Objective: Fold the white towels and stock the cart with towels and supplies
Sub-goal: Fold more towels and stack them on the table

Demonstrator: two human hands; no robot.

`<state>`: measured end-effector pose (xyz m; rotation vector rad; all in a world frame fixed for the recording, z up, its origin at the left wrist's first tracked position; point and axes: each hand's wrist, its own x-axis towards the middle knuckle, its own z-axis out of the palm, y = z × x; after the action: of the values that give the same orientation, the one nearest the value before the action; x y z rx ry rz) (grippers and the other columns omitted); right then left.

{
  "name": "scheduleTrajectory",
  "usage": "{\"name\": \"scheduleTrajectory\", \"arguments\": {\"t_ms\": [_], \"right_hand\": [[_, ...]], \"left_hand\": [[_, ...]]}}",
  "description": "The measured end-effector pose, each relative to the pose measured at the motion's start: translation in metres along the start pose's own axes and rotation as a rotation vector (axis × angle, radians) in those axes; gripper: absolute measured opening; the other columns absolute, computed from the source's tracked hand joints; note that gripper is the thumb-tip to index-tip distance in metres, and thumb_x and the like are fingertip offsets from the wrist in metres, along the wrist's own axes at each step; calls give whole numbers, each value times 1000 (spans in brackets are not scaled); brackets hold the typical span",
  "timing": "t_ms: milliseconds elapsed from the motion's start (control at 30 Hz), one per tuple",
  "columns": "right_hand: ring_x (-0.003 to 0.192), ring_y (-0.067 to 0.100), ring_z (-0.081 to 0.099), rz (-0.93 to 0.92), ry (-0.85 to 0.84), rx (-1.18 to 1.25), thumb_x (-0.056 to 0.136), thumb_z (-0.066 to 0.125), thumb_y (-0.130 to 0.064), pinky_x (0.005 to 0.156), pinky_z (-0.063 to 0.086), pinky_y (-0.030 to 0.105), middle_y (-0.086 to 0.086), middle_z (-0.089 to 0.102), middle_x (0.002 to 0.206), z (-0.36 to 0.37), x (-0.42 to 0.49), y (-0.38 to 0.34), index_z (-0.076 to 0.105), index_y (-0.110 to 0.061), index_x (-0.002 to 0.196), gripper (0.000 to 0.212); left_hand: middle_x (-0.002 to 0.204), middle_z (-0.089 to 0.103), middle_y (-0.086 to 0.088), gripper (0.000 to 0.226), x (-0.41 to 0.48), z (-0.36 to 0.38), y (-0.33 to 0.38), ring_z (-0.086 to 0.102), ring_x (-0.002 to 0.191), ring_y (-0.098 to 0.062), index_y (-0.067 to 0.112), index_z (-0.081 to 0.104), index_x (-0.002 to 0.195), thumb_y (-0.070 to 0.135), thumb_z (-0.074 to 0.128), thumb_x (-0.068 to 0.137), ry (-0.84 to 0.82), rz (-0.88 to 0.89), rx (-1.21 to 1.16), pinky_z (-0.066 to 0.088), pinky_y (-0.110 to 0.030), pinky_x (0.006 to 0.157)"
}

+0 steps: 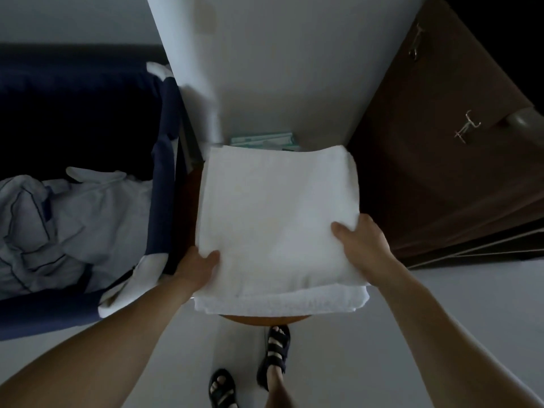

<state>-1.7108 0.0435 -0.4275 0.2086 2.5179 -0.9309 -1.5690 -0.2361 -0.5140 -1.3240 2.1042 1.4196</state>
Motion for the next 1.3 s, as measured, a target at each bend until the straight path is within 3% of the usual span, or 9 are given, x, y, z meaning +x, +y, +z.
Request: {"name": "scheduleTrajectory", "arguments": {"t_ms": [100, 233, 500, 733, 867, 967, 1033, 1100, 1300], "right_hand": [[94, 29, 56, 31, 11, -29, 96, 56, -42, 78, 44, 37, 5, 56, 110, 4, -3, 6, 43, -10, 131, 50], [103, 36, 59, 158, 16, -98, 96, 53, -48, 82, 48, 41, 14, 61, 123, 26, -3, 56, 42, -9, 130, 53], [113, 42, 57, 82, 110, -190, 100, 43, -51, 91, 46, 47, 18, 58, 129, 36, 3, 66, 45, -9, 124, 48], [119, 42, 52, 80, 160, -218, 100, 42, -51, 97, 40, 47, 16, 53, 136, 45, 3, 75, 43, -9, 131, 53], [134, 38, 36, -42, 265, -379, 97, 50, -43, 106, 34, 51, 15, 37, 149, 46, -6, 74, 28, -14, 149, 64], [151, 30, 5, -352, 309, -621, 96, 47, -48, 119, 15, 51, 7, 10, 165, 47, -13, 67, 10, -22, 158, 76], [153, 25, -12, -459, 198, -730, 99, 26, -60, 121, 1, 49, 1, -7, 167, 53, -14, 65, -2, -28, 158, 73], [151, 23, -20, -457, 88, -803, 95, 7, -66, 123, -5, 50, 0, -16, 166, 66, -14, 72, -8, -30, 157, 73], [150, 24, -25, -399, -23, -887, 93, -1, -65, 122, -9, 52, 1, -24, 163, 82, -4, 78, -20, -31, 154, 73]], "left_hand": [[144, 50, -15, 61, 0, 0, -1, 49, 127, -33, 3, 38, 146, 35, 56, 99, -7, 4, -4, 39, -38, 105], [138, 51, -14, 54, -9, 1, 0, 50, 124, -34, 5, 39, 140, 40, 51, 101, -10, 31, 71, 40, -35, 97], [111, 52, -9, 42, -39, 6, -13, 52, 97, -26, 4, 43, 121, 42, 44, 102, 131, 174, 73, 36, -30, 83], [132, 56, -19, 50, -14, 14, -12, 55, 119, -40, 3, 39, 134, 41, 45, 103, 98, 78, 200, 42, -39, 93], [136, 51, -15, 53, -15, 10, -13, 54, 121, -38, 11, 35, 142, 36, 51, 99, 191, 204, 296, 48, -46, 97], [157, 26, -14, 73, -24, 15, -18, 31, 143, -35, 16, 17, 155, 41, 52, 96, 340, 460, 595, 35, -50, 112], [166, -10, -7, 79, -26, 24, -15, -8, 152, -31, 21, -6, 157, 52, 36, 99, 284, 626, 782, 7, -47, 121], [161, -29, -2, 74, -22, 37, -20, -30, 147, -23, 25, -17, 155, 58, 16, 98, 171, 713, 863, -8, -45, 121], [158, -34, 3, 77, 1, 52, -38, -39, 142, -15, 29, -21, 153, 66, -6, 88, 68, 651, 916, -20, -38, 117]]}}
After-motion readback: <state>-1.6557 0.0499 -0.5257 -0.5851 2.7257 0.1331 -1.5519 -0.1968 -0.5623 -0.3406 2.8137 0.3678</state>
